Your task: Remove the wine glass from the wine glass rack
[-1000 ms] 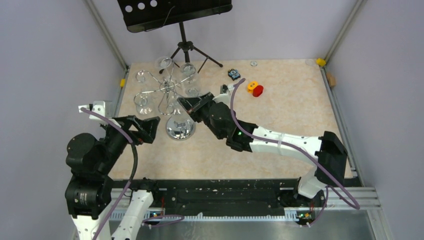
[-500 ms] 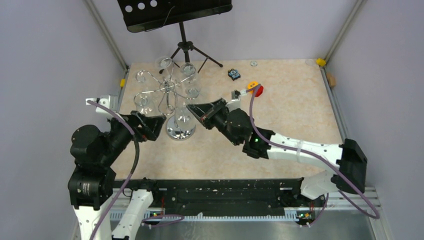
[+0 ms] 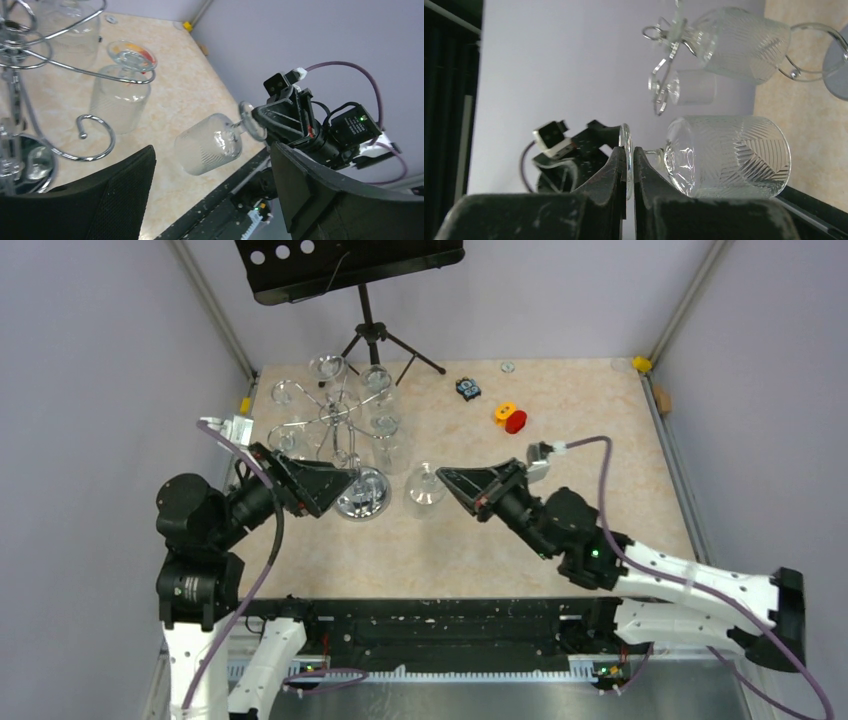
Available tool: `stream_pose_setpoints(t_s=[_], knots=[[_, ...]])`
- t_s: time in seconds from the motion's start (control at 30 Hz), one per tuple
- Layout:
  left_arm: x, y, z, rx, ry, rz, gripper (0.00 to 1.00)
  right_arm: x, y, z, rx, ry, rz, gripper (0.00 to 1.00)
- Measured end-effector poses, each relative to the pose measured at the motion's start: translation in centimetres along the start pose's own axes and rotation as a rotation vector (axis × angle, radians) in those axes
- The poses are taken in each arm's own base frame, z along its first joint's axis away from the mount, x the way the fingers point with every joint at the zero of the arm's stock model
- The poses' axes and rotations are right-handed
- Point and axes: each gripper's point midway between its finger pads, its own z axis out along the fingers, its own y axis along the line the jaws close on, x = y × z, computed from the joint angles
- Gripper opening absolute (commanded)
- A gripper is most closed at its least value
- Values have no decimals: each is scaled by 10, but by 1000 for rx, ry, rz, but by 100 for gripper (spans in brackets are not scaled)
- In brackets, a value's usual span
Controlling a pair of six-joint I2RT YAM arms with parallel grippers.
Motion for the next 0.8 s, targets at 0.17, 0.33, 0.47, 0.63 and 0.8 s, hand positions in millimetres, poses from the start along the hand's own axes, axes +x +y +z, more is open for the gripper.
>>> stream_pose_setpoints(t_s=[0.17, 0.33, 0.47, 0.63, 0.8], knots=[[-2, -15, 19, 175, 16, -125, 87, -40, 49, -43, -132, -88, 19, 0], [-26, -32, 44, 319, 32, -185, 91, -88, 78, -61, -195, -206, -12, 0], [-35, -51, 67, 393, 74, -203, 91, -123, 95, -41, -227, -243, -45, 0], [-43, -61, 105, 413, 94, -214, 99, -142, 85, 12, -284, -124, 64, 0], [-52, -40, 135, 326, 42, -247, 94, -139, 66, 35, -265, -6, 158, 0]])
